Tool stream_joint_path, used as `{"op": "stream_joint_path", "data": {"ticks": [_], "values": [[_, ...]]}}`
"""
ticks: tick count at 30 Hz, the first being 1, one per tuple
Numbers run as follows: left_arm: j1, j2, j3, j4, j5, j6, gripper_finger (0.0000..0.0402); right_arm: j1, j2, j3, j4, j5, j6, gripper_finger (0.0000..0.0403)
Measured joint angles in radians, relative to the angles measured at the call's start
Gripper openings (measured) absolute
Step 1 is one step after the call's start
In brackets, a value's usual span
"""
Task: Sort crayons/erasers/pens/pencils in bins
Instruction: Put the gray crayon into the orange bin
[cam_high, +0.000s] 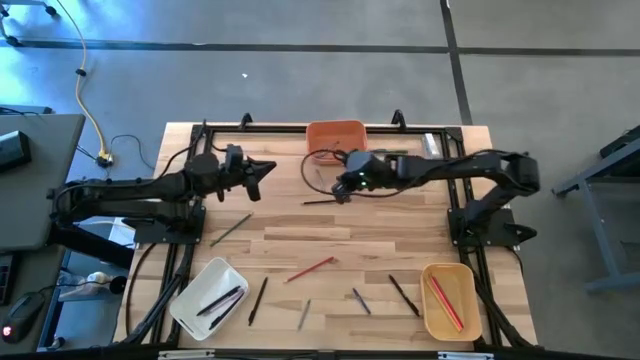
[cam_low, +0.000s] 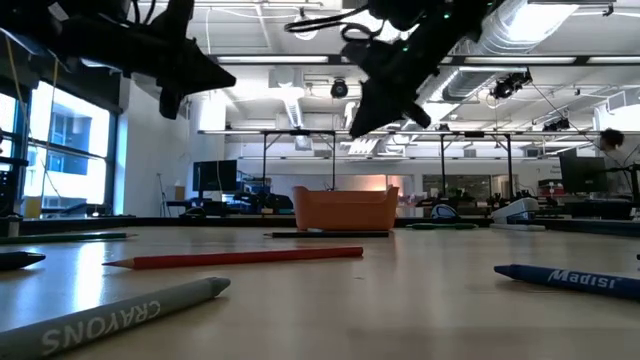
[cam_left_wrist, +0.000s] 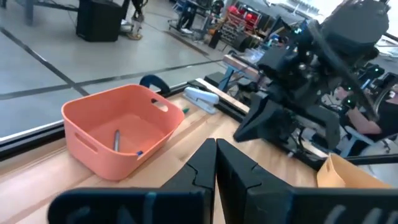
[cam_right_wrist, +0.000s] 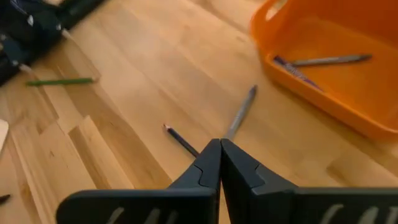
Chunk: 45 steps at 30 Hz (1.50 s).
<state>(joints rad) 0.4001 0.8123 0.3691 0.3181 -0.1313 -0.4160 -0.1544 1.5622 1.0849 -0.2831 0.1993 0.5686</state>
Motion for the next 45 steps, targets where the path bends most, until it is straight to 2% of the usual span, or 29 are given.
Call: {"op": "stream_joint_path", "data": {"ticks": [9, 13, 19, 21, 24, 29, 34, 39, 43, 45], "values": [[0.006, -0.053, 0.000, -0.016, -0.022, 0.026, 0.0001, -0.017, 0.244, 0.208, -0.126, -0.091, 0.061, 0.0004], [0.006, -0.092, 0.000, -0.018, -0.044, 0.026, 0.0000, -0.032, 0.348, 0.285, -0.158, -0.128, 0.061, 0.0036], [0.005, -0.140, 0.000, -0.079, -0.075, 0.000, 0.0000, -0.037, 0.493, 0.428, -0.248, 0.001, 0.063, 0.0101], [0.006, -0.152, 0.000, -0.090, -0.090, 0.000, 0.0000, -0.043, 0.532, 0.474, -0.296, 0.044, 0.064, 0.0112], [0.005, -0.167, 0.000, -0.091, -0.098, 0.000, 0.0000, -0.061, 0.592, 0.522, -0.360, 0.046, 0.092, 0.0119], [0.005, -0.180, 0.000, -0.091, -0.100, 0.000, 0.0000, -0.079, 0.652, 0.545, -0.341, -0.014, 0.087, 0.0119], [0.005, -0.179, 0.000, -0.101, -0.096, 0.000, 0.0000, -0.077, 0.670, 0.549, -0.343, -0.007, 0.105, 0.0112], [0.005, -0.179, 0.000, -0.129, -0.089, -0.004, 0.0000, -0.077, 0.671, 0.548, -0.346, -0.014, 0.102, 0.0067], [0.005, -0.179, 0.000, -0.131, -0.089, -0.005, 0.0000, -0.087, 0.671, 0.548, -0.347, -0.066, 0.052, 0.0018], [0.005, -0.179, 0.000, -0.135, -0.091, 0.005, 0.0000, -0.095, 0.671, 0.548, -0.349, -0.087, 0.029, 0.0008]]}}
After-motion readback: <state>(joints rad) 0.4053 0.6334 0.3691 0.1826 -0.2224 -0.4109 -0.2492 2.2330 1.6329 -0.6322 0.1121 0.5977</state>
